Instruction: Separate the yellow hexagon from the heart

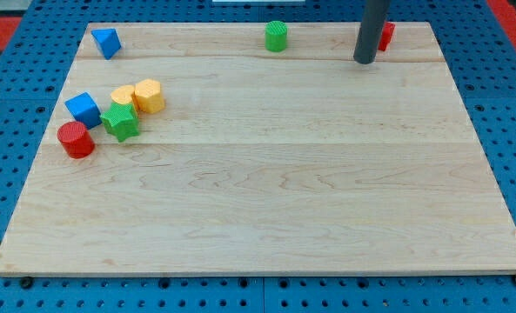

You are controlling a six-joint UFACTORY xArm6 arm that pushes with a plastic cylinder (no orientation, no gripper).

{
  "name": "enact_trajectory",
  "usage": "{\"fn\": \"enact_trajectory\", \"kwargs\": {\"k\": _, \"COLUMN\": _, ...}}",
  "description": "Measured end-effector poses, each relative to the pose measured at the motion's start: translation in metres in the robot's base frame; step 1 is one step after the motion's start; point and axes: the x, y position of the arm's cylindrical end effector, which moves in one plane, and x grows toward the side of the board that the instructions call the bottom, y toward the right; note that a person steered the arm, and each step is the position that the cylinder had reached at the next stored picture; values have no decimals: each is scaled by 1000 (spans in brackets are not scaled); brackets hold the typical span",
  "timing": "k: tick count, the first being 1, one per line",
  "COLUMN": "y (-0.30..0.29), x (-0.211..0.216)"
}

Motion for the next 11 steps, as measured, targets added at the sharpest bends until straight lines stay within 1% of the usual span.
{"fn": "enact_trajectory", "kwargs": {"k": 1, "y": -36, "x": 49}}
{"fn": "enact_trajectory", "kwargs": {"k": 2, "y": -92, "x": 92}}
{"fn": "enact_trajectory", "kwargs": {"k": 4, "y": -247, "x": 87}}
{"fn": "enact_trajectory", "kwargs": {"k": 5, "y": -307, "x": 83}}
{"fn": "enact_trajectory", "kwargs": {"k": 6, "y": -336, "x": 71}}
{"fn": "enact_trajectory", "kwargs": {"k": 11, "y": -325, "x": 69}}
